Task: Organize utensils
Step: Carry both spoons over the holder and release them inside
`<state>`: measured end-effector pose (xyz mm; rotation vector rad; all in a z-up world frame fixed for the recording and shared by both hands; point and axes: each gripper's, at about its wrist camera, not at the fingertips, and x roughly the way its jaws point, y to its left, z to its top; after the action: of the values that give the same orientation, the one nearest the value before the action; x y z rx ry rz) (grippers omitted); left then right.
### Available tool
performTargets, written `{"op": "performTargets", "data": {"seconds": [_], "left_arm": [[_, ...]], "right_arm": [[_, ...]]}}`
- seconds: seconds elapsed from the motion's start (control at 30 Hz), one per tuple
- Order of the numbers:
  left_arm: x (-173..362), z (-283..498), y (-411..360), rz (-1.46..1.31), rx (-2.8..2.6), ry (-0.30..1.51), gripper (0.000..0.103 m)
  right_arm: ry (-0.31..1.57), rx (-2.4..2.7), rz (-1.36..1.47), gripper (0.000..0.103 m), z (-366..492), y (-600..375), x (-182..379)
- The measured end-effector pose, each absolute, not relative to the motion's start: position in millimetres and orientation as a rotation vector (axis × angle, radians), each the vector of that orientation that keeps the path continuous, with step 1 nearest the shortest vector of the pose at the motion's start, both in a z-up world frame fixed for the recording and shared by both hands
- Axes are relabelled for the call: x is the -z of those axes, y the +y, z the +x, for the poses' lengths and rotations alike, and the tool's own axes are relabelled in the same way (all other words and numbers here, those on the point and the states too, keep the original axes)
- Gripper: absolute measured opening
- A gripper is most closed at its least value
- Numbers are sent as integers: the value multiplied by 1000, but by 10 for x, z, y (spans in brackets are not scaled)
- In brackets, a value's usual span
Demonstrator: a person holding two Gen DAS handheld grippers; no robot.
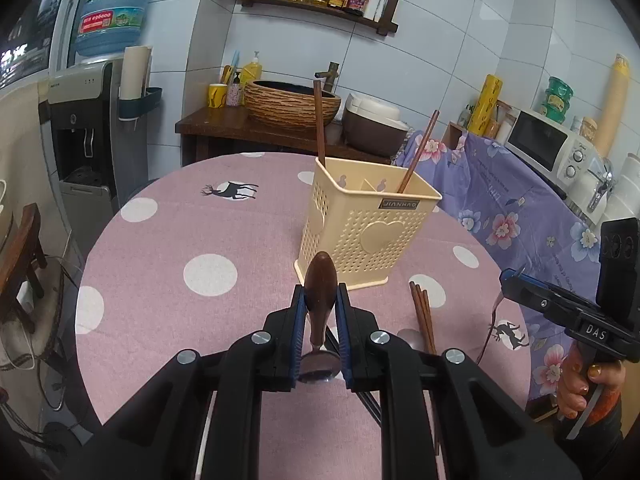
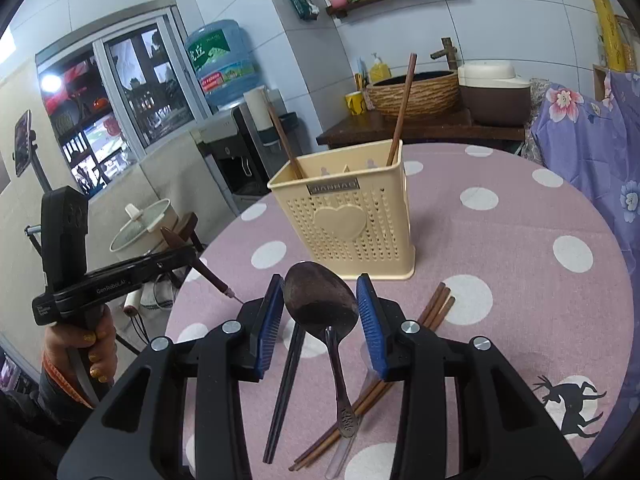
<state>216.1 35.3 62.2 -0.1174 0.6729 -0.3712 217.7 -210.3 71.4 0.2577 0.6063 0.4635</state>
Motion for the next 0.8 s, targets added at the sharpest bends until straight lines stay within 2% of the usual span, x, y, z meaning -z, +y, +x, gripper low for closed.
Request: {"op": "performTargets", "data": {"seconds": [0.23, 0.63, 0.8], "left_arm": [[-826, 2261, 289, -122, 411, 656, 16], [-1953, 2719, -57, -140, 456, 448, 16], [-1944, 3062, -317, -106, 402, 427, 16]], "right_arm": [[543, -438, 226, 38, 2280, -1952, -874], [299, -300, 241, 38, 3035, -1903, -1871], [279, -226, 239, 38, 3392, -1883, -1907]]}}
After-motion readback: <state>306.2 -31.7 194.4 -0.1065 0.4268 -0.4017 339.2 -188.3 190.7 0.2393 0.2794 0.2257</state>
